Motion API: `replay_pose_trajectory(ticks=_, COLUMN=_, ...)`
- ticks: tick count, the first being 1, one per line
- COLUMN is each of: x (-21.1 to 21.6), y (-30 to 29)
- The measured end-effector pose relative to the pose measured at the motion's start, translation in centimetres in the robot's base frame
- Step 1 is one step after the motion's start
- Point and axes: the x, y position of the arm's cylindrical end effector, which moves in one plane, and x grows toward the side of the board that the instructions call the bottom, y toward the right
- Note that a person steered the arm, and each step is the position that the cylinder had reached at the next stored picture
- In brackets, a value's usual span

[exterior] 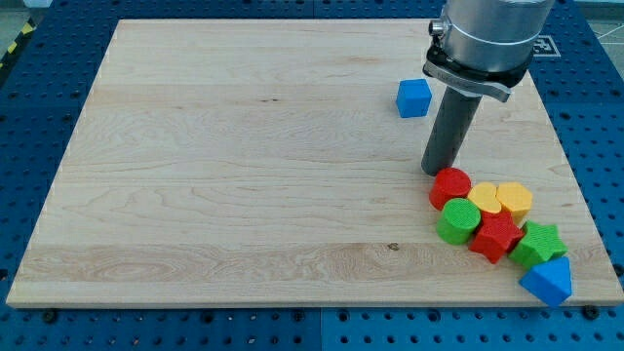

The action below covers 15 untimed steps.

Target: Push the blue cube towards the red circle

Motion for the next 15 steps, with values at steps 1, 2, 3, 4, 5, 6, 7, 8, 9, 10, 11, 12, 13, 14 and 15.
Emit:
replay_pose_trajectory(ticks=1, x=0.1, y=1.0)
replay_pose_trajectory(ticks=2, x=-3.0, y=1.6)
replay_pose_trajectory(ticks=3, x=-10.2, y=3.5)
replay_pose_trajectory(ticks=4, x=-17.8, y=4.5)
replay_pose_trajectory(ticks=5, x=-20.2, y=3.8)
replay_pose_trajectory(ticks=6, x=-19.6, y=-1.0)
replay_pose_trajectory(ticks=7, x=-16.8, y=-3.6)
replay_pose_trajectory(ticks=8, x=-15.8, y=-3.3)
replay_pose_trajectory(ticks=9, x=-15.1, y=1.0)
replay_pose_trajectory(ticks=10, x=-13.4, y=1.8)
replay_pose_trajectory(ticks=11, x=-9.6, y=2.2)
replay_pose_trajectory(ticks=12, x=-10.7, y=2.2)
replay_pose_trajectory(ticks=13, x=-14.7, y=2.2)
replay_pose_trajectory(ticks=14, x=-15.8, y=-0.7)
replay_pose_trajectory(ticks=15, x=-15.7, y=-1.6)
